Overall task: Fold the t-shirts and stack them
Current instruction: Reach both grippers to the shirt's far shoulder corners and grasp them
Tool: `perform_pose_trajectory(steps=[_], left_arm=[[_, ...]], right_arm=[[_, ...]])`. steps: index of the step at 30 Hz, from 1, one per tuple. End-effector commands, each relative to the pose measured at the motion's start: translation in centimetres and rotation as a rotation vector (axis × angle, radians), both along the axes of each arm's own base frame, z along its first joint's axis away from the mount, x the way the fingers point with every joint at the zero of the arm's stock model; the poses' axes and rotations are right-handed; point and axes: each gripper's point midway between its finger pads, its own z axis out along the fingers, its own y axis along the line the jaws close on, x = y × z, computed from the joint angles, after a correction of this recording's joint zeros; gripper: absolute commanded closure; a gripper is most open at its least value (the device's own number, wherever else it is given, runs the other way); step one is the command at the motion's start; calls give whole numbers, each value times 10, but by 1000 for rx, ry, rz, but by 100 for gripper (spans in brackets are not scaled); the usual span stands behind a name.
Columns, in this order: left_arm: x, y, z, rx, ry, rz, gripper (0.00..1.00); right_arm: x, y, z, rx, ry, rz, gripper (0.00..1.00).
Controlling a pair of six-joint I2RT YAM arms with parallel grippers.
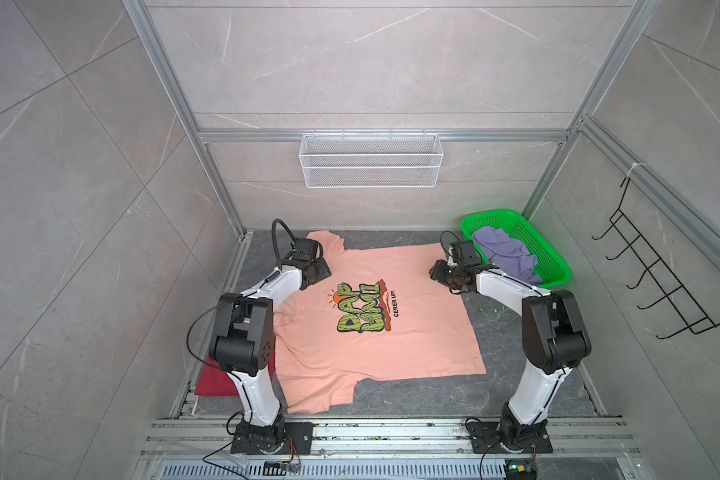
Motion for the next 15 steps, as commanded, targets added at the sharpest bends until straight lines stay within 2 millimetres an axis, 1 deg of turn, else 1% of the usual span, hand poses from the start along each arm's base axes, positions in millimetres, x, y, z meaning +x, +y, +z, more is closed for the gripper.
perform_pose_trajectory(steps=[1, 4, 6, 7, 8, 10, 11, 15], left_arm=[[46, 25, 19, 32, -93, -51, 30], [80, 46, 13, 46, -108, -73, 30], [100, 58, 7, 52, -122, -81, 30], [111, 64, 7, 57, -132, -80, 30], [122, 69, 4, 58, -137, -79, 30], [141, 74, 4, 53, -159, -89, 30], [150, 76, -11, 53, -145, -91, 30], [176, 77, -19, 66, -160, -110, 30]], right_arm=[[44, 3, 30, -4, -157, 8, 42], [67, -5, 32, -36, -176, -18, 37], [79, -8, 31, -38, -192, -29, 32], [84, -10, 30, -39, -200, -36, 25], [89, -11, 31, -43, -206, -42, 23], [97, -13, 30, -52, -210, -51, 21], [99, -14, 29, -57, -212, -54, 21], [111, -17, 22, -91, -206, -61, 19]])
